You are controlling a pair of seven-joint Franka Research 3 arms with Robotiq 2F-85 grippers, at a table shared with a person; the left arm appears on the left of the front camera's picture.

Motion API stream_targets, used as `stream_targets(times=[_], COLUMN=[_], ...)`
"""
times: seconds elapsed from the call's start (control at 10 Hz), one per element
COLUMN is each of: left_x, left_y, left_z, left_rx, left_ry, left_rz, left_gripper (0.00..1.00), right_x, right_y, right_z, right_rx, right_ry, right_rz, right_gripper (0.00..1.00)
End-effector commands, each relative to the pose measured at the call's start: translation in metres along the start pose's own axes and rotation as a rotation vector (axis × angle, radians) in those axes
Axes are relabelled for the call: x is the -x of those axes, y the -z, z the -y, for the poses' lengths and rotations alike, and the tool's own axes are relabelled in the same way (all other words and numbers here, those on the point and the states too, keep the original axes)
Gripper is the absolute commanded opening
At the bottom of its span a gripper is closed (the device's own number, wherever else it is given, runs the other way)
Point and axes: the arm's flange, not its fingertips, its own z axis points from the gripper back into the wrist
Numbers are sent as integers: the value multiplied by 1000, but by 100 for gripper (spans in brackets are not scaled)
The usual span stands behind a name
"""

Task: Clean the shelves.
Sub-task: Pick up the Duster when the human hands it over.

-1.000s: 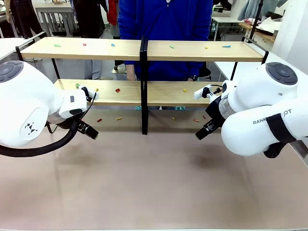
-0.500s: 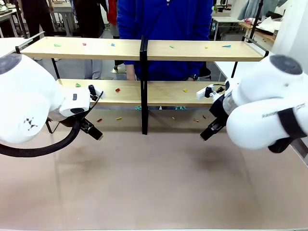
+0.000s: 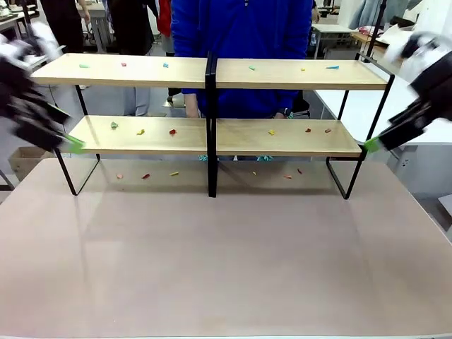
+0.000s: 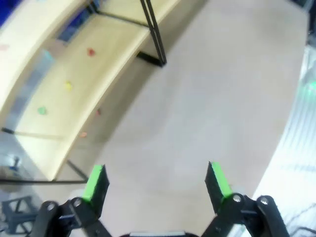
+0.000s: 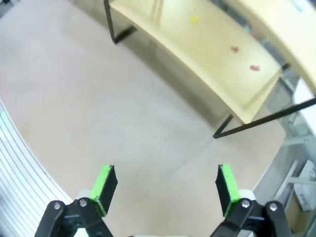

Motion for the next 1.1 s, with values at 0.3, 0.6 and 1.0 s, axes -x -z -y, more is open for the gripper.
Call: stream_targets(times=[0.3, 0.6, 1.0], left_x=[153, 153, 153], left_y=[-76, -85, -79], left_z=[81, 77, 66], left_rx=[-172, -231, -198], left_ry=[-90, -146, -172], left_rz=[394, 495, 466], left_gripper=[100, 100, 100], right_x=[14, 8, 6], right_y=[-64, -69, -62], right_z=[-1, 1, 4], right_rx=[14, 29, 16], right_ry=[-97, -113, -118], right_rz=[177, 235, 227], right_gripper=[100, 100, 100])
